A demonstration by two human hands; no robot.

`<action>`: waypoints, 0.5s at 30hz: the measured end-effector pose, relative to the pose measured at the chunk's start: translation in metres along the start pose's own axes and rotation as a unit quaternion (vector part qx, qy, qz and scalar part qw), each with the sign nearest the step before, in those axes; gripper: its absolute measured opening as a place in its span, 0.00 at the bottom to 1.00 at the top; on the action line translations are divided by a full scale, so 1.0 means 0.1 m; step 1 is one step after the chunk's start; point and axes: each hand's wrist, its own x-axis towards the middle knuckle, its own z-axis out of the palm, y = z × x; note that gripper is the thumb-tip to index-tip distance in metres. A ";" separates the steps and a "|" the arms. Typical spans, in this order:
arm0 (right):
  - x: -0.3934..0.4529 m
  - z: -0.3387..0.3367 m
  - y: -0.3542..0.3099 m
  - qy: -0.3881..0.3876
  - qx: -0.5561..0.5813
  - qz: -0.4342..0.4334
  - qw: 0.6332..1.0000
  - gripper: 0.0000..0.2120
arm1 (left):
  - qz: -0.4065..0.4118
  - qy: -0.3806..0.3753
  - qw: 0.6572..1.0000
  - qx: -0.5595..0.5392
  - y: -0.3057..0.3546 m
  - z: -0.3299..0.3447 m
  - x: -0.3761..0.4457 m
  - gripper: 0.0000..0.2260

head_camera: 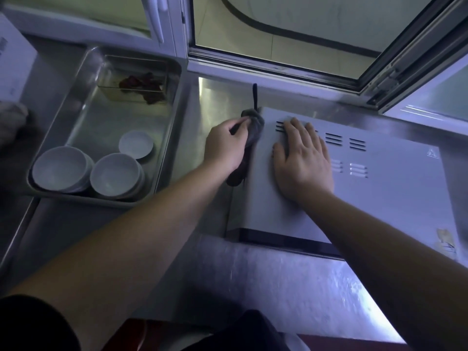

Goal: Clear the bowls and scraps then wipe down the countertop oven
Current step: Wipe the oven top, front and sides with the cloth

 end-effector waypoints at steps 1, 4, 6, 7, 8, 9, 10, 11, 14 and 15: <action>0.00 0.00 0.00 -0.001 0.000 -0.001 1.000 0.29 | -0.008 -0.001 1.000 -0.002 -0.04 -0.03 -0.09 0.12; 0.00 0.00 0.01 -0.004 0.000 -0.003 1.000 0.29 | -0.039 -0.018 0.999 -0.012 -0.19 -0.10 -0.40 0.13; -0.01 0.00 0.01 -0.003 0.000 -0.006 1.000 0.29 | -0.046 -0.021 0.998 -0.024 -0.32 -0.15 -0.60 0.13; -0.01 0.00 0.01 -0.002 0.000 -0.008 1.000 0.29 | -0.048 -0.020 0.998 -0.035 -0.37 -0.17 -0.70 0.12; -0.01 0.00 0.01 -0.001 0.000 -0.009 1.000 0.29 | -0.053 -0.020 0.997 -0.049 -0.43 -0.20 -0.81 0.12; -0.01 0.00 0.01 -0.001 0.000 -0.010 1.000 0.29 | -0.063 -0.022 0.996 -0.064 -0.49 -0.22 -0.92 0.11; -0.02 0.00 0.01 0.000 0.000 -0.011 1.000 0.29 | -0.074 -0.024 0.994 -0.080 -0.55 -0.24 -1.03 0.12; -0.02 0.00 0.01 0.001 -0.001 -0.011 1.000 0.29 | -0.082 -0.026 0.992 -0.096 -0.60 -0.26 -1.16 0.12; -0.02 0.00 0.01 0.003 -0.002 -0.012 1.000 0.29 | -0.084 -0.022 0.987 -0.132 -0.72 -0.31 -1.49 0.12; -0.02 0.01 0.01 0.004 -0.002 -0.012 1.000 0.29 | -0.085 -0.019 0.987 -0.138 -0.74 -0.34 -1.59 0.10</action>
